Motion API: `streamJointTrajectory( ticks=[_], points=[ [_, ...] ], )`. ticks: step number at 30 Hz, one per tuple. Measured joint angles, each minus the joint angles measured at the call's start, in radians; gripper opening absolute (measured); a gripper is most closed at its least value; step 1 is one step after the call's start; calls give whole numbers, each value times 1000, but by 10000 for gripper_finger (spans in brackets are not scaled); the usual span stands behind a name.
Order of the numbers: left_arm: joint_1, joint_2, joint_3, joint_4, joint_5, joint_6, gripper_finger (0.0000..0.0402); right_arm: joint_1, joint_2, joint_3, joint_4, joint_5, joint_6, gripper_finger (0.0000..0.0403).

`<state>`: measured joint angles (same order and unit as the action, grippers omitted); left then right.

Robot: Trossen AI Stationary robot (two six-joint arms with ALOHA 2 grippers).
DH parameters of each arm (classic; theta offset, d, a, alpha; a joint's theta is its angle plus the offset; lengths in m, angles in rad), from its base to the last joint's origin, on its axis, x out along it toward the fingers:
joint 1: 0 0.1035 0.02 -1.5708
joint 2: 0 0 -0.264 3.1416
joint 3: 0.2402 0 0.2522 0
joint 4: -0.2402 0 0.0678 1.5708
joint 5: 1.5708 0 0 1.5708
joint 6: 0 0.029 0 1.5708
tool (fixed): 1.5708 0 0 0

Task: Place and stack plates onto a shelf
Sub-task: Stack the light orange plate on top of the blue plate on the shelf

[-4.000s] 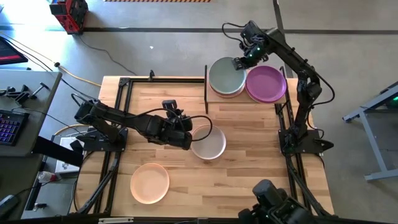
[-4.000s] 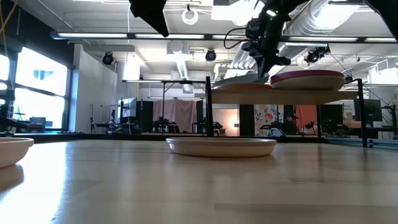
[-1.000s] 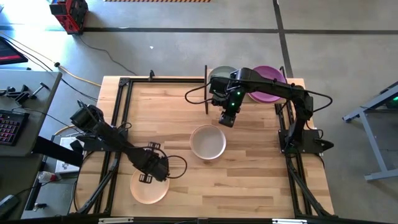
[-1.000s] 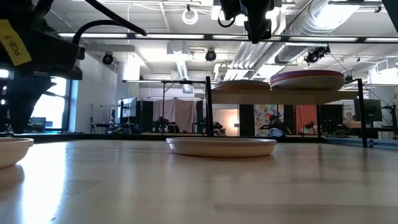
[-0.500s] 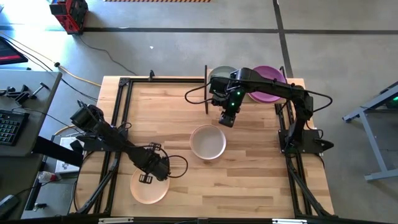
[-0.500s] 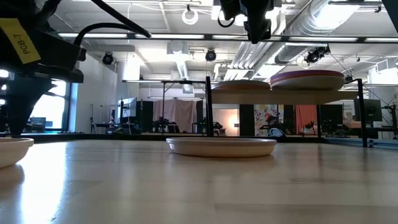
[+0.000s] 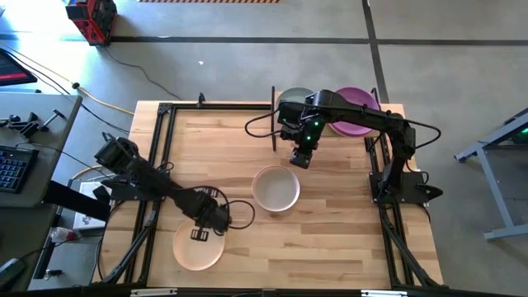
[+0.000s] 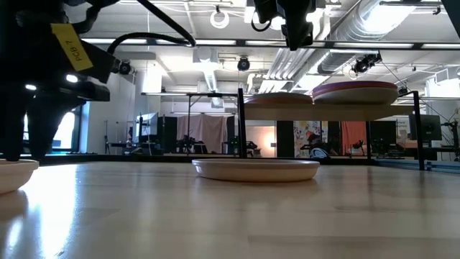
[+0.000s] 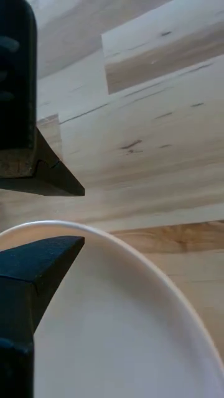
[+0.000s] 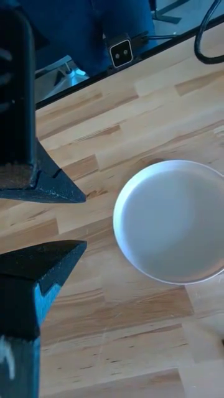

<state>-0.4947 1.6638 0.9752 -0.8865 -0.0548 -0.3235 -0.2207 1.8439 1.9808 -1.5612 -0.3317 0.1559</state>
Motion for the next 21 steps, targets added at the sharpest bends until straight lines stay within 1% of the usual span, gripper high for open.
streamJointTrajectory(
  ticks=[4,9,12,15,18,21],
  points=[
    [16,15,0,32,19,22,101,0,0,0,3,0,10,85],
    [18,67,0,33,25,17,101,0,0,0,2,0,20,85],
    [18,84,2,31,26,1,101,0,0,0,2,0,20,85],
    [17,91,4,33,32,20,100,0,0,0,3,0,22,85],
    [16,91,3,34,32,21,86,0,0,0,2,0,22,85],
    [15,85,4,31,31,14,57,0,0,0,2,0,22,85]
  ],
)
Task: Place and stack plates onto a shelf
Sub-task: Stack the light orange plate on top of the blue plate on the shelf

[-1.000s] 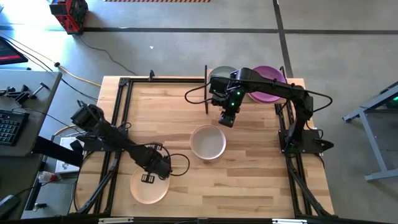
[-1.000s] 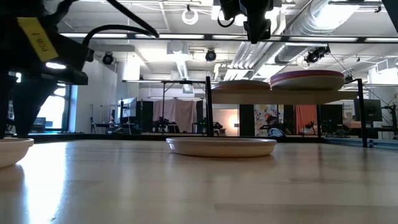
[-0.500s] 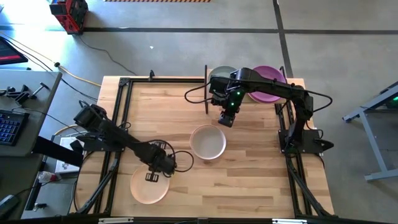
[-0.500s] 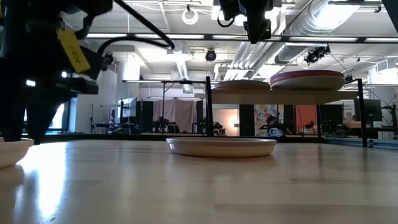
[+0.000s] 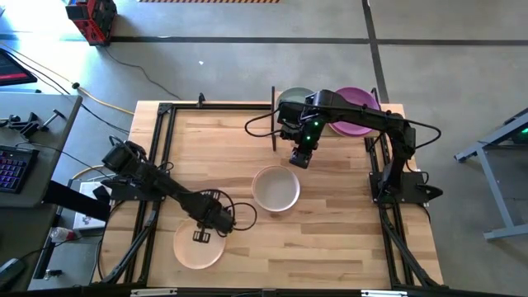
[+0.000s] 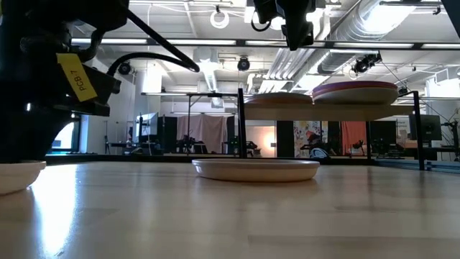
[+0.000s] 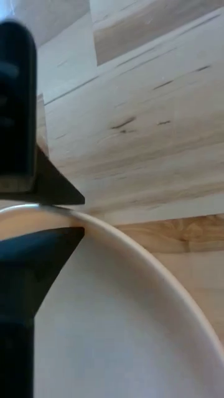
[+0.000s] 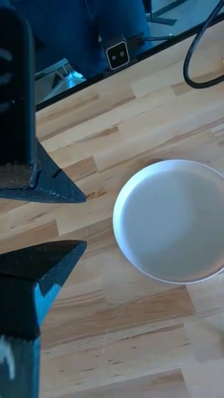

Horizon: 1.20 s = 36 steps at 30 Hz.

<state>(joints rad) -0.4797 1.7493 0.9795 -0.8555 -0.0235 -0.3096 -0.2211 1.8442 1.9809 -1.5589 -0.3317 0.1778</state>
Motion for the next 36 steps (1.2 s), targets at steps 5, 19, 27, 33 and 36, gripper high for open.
streamJointTrajectory(
  ticks=[5,19,27,33,36],
  points=[
    [1,2,28,-14,-3,1,8,0,0,0,0,0,0,85],
    [41,2,156,-296,-145,-58,2,14,0,0,1,118,-3,92],
    [97,2,277,-533,-329,-159,1,32,0,0,-9,179,-27,145],
    [149,2,387,-705,-499,-358,1,42,0,0,-11,169,0,162],
    [174,-11,425,-705,-556,-396,1,55,0,0,-11,158,1,161]
  ],
)
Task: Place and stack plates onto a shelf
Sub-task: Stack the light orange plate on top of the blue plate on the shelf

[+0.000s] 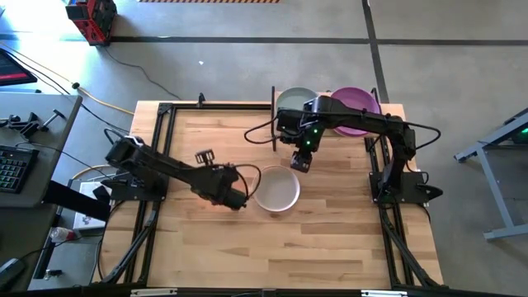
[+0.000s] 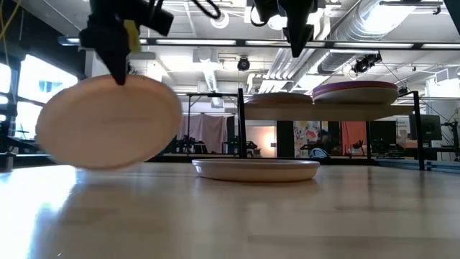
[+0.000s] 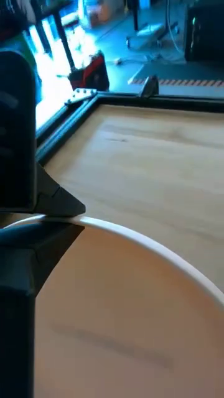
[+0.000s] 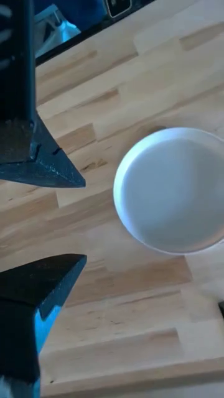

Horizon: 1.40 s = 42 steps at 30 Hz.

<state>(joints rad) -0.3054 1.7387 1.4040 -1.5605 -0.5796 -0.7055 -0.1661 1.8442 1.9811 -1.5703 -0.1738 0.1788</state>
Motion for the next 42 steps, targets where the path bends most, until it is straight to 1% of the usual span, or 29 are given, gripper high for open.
streamJointTrajectory(
  ticks=[5,10,14,17,22,27,30,33,35,42],
  points=[
    [42,-52,15,-9,-63,-35,1,30,0,0,0,0,-1,161],
    [93,-147,15,-9,-129,-81,0,63,0,0,22,-1,-4,161],
    [139,-229,15,-1,-189,-139,0,78,0,0,115,16,-4,161],
    [174,-278,15,20,-235,-178,0,78,0,0,218,36,-5,161],
    [227,-336,15,79,-314,-208,0,75,0,0,364,123,-5,161],
    [267,-354,15,176,-333,-165,0,68,0,0,476,300,0,161],
    [282,-352,15,217,-340,-106,0,64,0,0,509,412,1,161],
    [294,-352,15,257,-343,-65,0,59,0,0,531,496,3,161],
    [299,-352,15,281,-344,-30,0,53,0,0,551,511,3,161],
    [315,-352,15,349,-345,71,0,37,0,0,589,495,48,161]
  ],
)
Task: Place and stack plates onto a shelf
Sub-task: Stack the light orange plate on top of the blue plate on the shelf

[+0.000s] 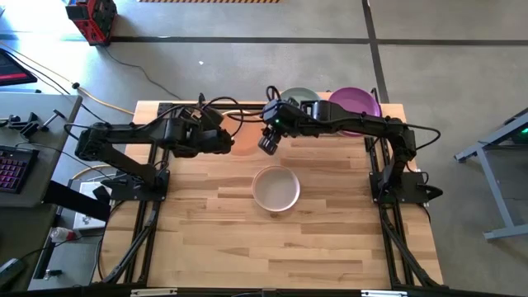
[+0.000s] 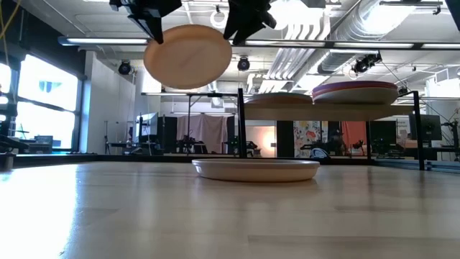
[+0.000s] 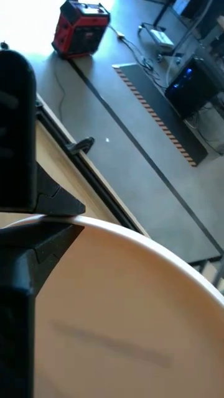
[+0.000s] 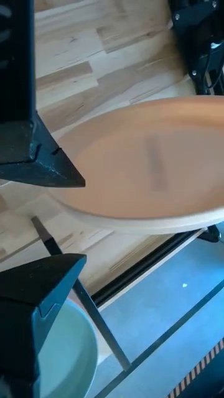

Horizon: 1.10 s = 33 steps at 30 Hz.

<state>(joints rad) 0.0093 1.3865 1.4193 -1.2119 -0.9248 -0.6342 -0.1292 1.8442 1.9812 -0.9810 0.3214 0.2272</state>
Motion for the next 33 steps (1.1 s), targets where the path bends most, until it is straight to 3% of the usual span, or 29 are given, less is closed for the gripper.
streamJointTrajectory(
  ticks=[9,19,33],
  points=[
    [0,0,0,139,17,147,1,-11,0,0,1,10,48,139],
    [0,0,0,172,30,243,1,-17,0,0,-8,6,120,13],
    [7,0,0,169,124,330,39,-16,0,0,-27,-13,240,4]
  ],
)
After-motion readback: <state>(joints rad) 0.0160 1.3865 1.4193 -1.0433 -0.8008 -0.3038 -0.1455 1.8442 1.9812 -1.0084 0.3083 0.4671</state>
